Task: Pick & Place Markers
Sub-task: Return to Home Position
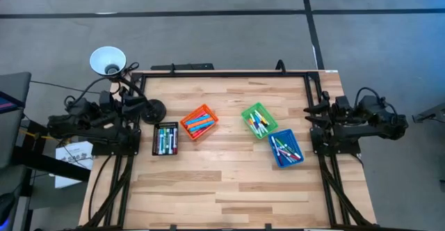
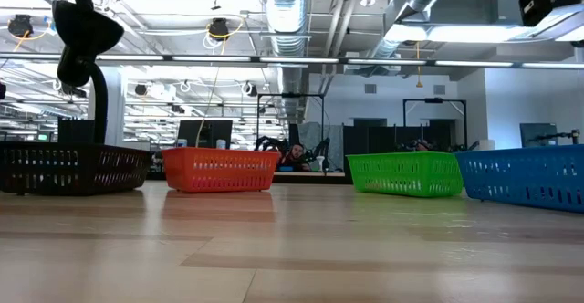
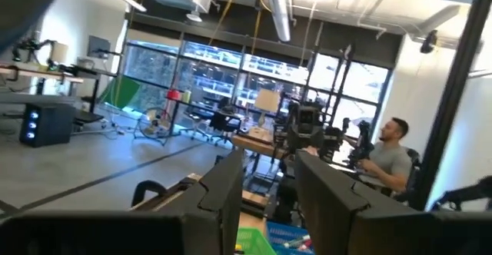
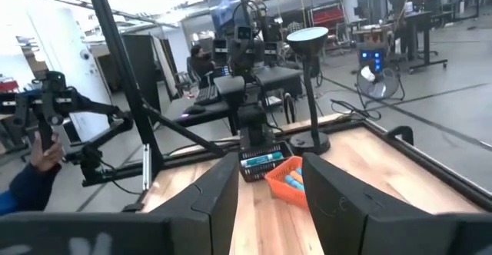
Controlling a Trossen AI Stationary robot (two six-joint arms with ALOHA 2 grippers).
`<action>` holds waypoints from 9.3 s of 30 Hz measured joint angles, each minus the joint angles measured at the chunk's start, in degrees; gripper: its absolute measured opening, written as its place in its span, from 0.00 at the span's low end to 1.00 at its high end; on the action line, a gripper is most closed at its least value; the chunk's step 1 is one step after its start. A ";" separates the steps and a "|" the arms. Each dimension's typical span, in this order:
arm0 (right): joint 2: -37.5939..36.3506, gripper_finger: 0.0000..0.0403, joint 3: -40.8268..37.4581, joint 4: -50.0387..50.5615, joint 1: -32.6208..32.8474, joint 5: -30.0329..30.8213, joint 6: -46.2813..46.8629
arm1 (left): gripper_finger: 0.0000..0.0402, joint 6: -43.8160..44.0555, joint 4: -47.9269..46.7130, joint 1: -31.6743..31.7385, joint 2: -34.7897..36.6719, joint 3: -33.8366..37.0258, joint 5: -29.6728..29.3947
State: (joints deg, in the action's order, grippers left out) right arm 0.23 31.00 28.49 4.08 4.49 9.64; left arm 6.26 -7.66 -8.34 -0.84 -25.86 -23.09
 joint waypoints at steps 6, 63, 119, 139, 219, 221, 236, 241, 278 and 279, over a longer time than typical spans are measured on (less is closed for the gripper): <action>0.00 0.34 -0.26 1.81 0.00 0.02 0.49 | 0.29 -0.10 0.19 0.00 -1.75 0.26 0.85; 0.20 0.34 -30.56 -30.24 -0.06 1.48 2.48 | 0.29 2.93 33.53 2.65 -18.72 25.54 8.15; 0.17 0.34 -30.71 -30.23 -0.07 1.53 2.42 | 0.29 0.43 32.95 2.64 -6.69 25.52 5.99; 0.13 0.34 -30.71 -30.23 -0.04 1.53 2.42 | 0.29 0.44 35.63 2.67 0.61 25.50 5.96; 0.11 0.34 -30.73 -30.24 -0.05 1.53 2.42 | 0.29 0.42 28.31 1.95 0.39 25.52 5.97; 0.11 0.34 -30.73 -30.25 -0.05 1.53 2.42 | 0.29 0.42 28.31 1.95 0.39 25.52 5.98; 0.11 0.34 -30.73 -30.25 -0.05 1.53 2.42 | 0.29 0.42 28.31 1.95 0.35 25.52 5.99; 0.11 0.34 -30.71 -30.25 -0.07 1.53 2.42 | 0.29 0.42 28.31 1.95 0.35 25.51 5.99; 0.11 0.33 -30.71 -30.23 -0.07 1.53 2.42 | 0.29 0.42 28.32 1.95 0.35 25.52 5.99; 0.11 0.33 -30.71 -30.24 -0.06 1.52 2.42 | 0.29 0.42 28.33 1.95 0.35 25.52 5.98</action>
State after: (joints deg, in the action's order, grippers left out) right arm 0.34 0.29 -1.75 4.01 6.02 12.06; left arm 6.68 20.67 -6.39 -0.49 -0.34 -17.11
